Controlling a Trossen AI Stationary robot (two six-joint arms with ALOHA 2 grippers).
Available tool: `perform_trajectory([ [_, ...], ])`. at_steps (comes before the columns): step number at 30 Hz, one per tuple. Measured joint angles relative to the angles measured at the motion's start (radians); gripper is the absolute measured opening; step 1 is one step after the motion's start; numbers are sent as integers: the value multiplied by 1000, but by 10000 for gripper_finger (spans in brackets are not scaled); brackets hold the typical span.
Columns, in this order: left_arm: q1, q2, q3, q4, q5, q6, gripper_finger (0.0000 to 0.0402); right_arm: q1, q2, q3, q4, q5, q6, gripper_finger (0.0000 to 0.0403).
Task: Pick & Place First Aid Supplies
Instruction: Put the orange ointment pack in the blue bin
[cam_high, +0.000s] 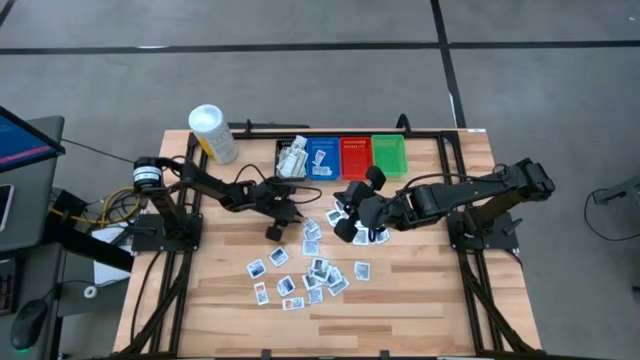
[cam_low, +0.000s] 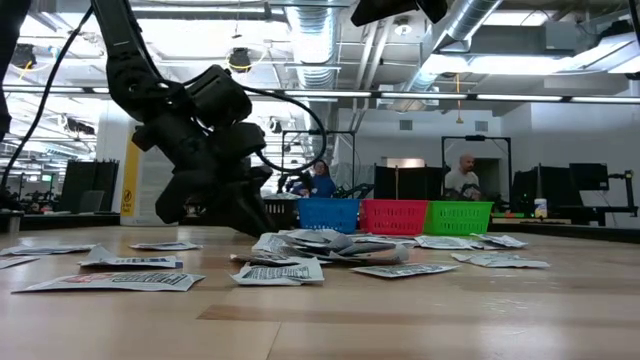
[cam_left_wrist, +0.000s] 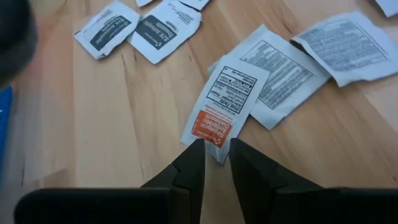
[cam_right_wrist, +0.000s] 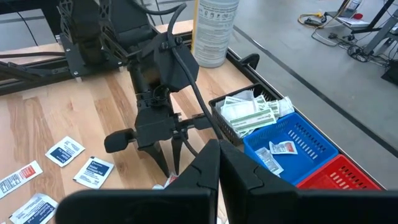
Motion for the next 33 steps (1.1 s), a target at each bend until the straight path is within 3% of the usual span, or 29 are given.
perform_trajectory([
  [9, 2, 7, 0, -4, 3, -24, 69, 0, 0, 0, 0, 0, 0, 1],
  [17, 3, 8, -1, -32, 40, -150, 7, 0, 0, 0, 0, -21, 0, 1],
  [25, 3, -3, -6, -38, 42, -233, 5, 0, 0, 0, 0, -46, 0, 1],
  [33, 2, -93, -11, -53, 32, -242, 4, 0, 0, 0, 1, -52, 0, 1],
])
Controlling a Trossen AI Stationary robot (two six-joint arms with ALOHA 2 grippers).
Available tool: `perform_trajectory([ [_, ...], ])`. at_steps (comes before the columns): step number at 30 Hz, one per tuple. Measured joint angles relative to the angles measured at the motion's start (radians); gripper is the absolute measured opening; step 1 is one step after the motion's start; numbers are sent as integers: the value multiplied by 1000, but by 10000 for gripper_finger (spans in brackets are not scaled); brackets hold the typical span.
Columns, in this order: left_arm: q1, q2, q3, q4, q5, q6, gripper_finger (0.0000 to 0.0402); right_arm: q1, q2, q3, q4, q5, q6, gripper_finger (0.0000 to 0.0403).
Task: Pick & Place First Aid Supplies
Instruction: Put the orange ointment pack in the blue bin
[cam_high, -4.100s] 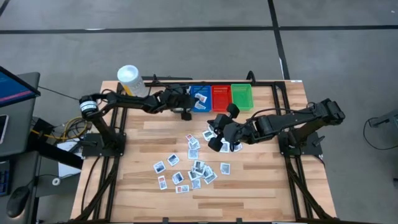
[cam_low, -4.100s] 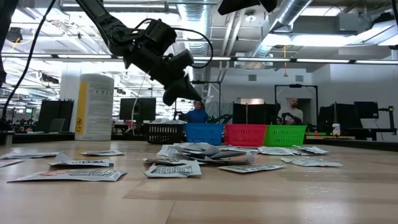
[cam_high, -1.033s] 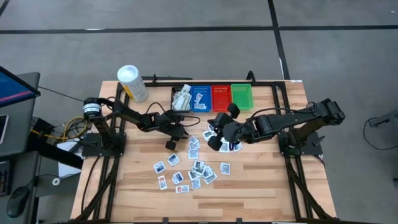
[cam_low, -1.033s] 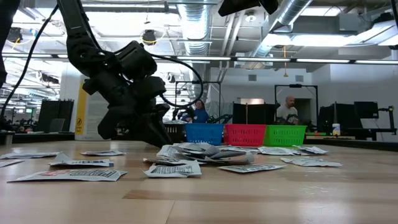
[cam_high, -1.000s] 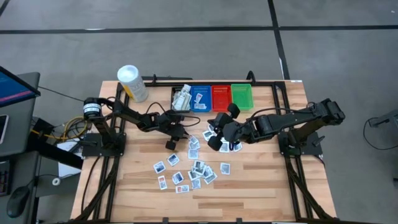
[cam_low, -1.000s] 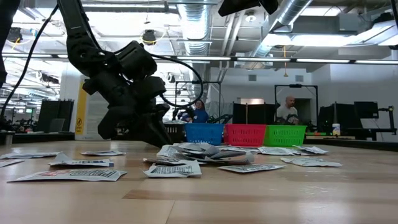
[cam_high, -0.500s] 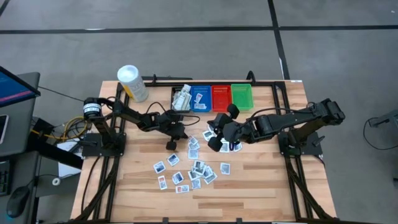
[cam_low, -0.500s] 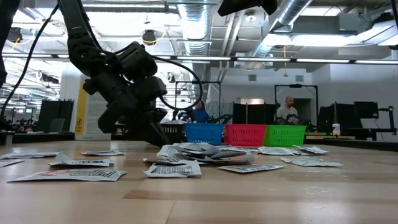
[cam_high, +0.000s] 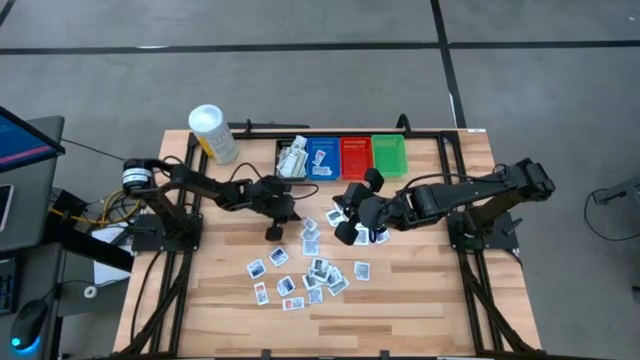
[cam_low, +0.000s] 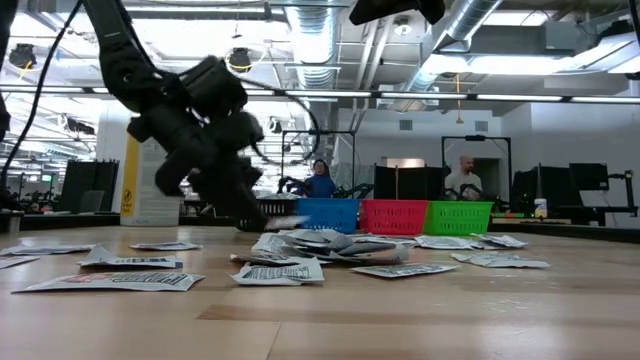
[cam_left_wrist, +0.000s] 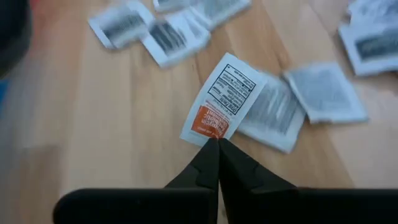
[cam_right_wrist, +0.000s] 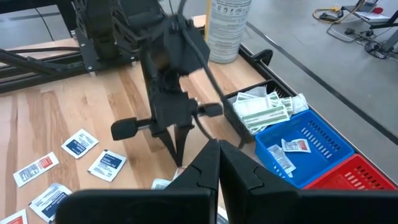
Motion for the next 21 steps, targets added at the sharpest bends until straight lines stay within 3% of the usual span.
perform_trajectory([
  [14, 0, -200, 3, 17, -164, 8, 6, 0, 0, 0, 1, 1, 0, 1],
  [21, 40, -183, 74, 21, -244, 8, 5, -4, 0, 0, 0, 3, 0, 1],
])
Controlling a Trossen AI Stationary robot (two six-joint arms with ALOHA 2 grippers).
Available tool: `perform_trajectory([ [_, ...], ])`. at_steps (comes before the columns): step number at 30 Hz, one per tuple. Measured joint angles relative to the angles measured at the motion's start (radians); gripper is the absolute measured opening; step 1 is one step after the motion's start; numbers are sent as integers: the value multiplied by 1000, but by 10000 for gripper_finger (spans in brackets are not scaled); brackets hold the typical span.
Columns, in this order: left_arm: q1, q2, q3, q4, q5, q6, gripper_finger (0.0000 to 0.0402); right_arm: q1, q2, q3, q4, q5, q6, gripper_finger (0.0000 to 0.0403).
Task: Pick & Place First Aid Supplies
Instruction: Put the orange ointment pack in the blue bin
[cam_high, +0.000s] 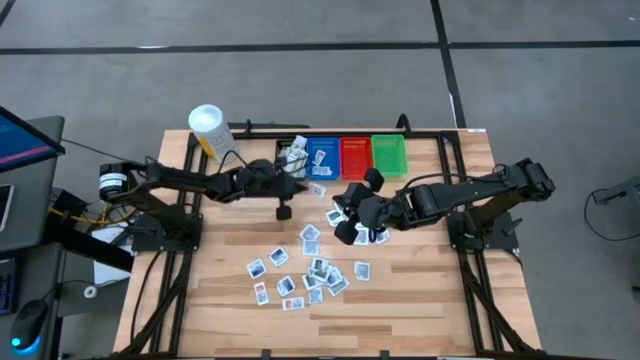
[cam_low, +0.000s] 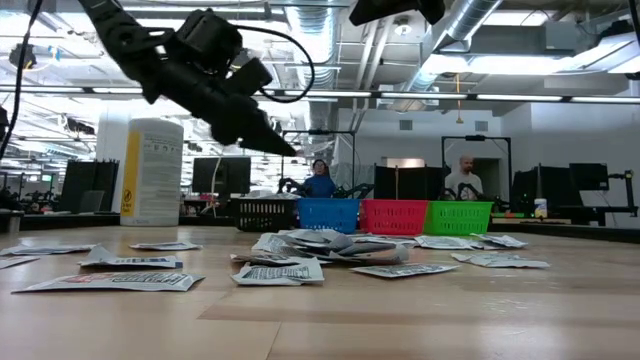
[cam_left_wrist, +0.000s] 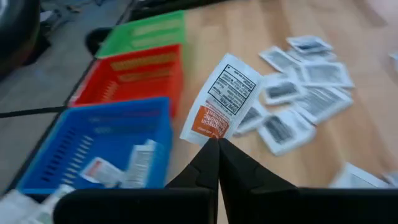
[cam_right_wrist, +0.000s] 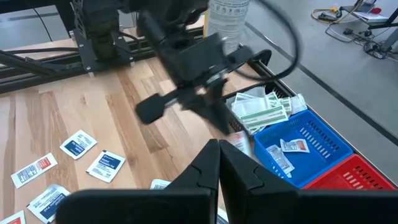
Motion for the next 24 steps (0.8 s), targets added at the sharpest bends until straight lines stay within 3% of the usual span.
perform_trajectory([
  [12, 203, 154, 173, -7, 35, 12, 7, -5, 0, 0, -3, 1, -5, 1],
  [24, 222, 264, 234, -7, 74, 11, 9, -5, 0, 0, -15, 1, 6, 1],
])
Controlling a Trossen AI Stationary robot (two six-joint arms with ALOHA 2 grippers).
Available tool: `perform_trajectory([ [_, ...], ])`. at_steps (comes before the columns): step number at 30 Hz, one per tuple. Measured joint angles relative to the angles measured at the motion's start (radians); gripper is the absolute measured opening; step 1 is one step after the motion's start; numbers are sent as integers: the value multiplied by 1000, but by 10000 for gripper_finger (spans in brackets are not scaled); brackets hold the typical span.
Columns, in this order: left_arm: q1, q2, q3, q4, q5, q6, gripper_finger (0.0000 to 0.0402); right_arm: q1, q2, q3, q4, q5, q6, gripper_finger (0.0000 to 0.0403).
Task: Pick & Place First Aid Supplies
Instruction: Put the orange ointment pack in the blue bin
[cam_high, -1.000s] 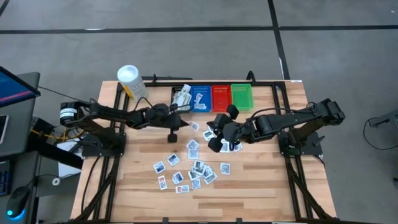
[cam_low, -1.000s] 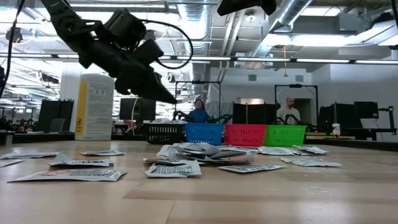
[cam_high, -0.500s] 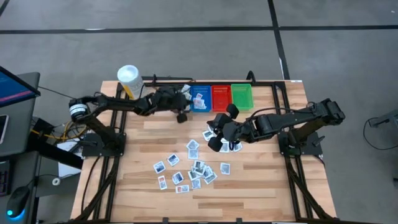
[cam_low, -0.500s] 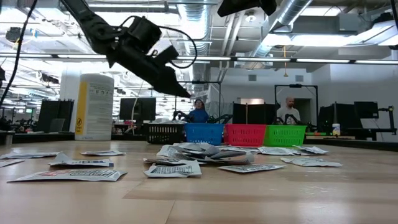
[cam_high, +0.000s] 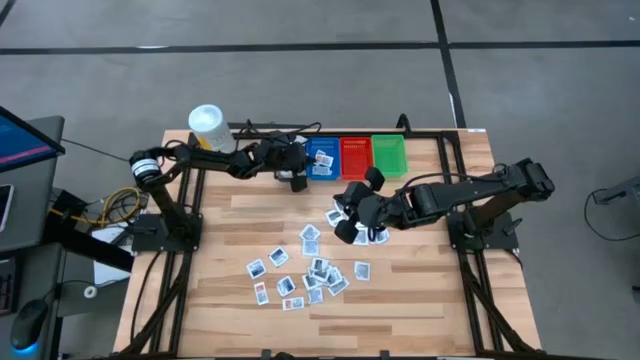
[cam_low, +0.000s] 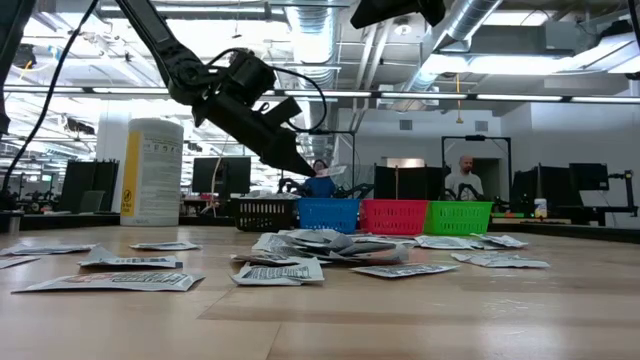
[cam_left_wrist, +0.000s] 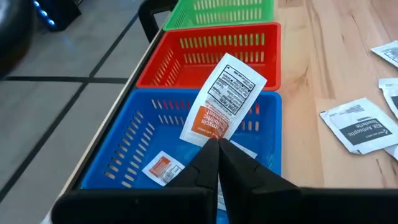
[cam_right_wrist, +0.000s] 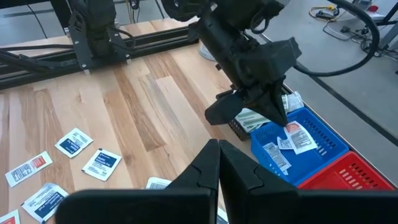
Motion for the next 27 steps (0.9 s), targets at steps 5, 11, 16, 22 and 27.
perform_trajectory([
  [5, 2, 0, 0, 0, -3, 0, 10, -3, 0, 0, -12, 0, 19, 1],
  [11, -3, 0, 0, 0, -127, 25, 18, -6, 0, 0, -11, 0, 21, 1],
  [16, -4, 0, 0, 1, -135, 45, 52, -6, 0, 0, -9, 0, 21, 1],
  [22, -5, 0, 0, 0, -135, 40, 87, -6, 0, 0, -9, 0, 21, 1],
  [27, -21, -45, -2, -90, -144, -10, 92, -6, 0, -3, -4, 0, 21, 1],
])
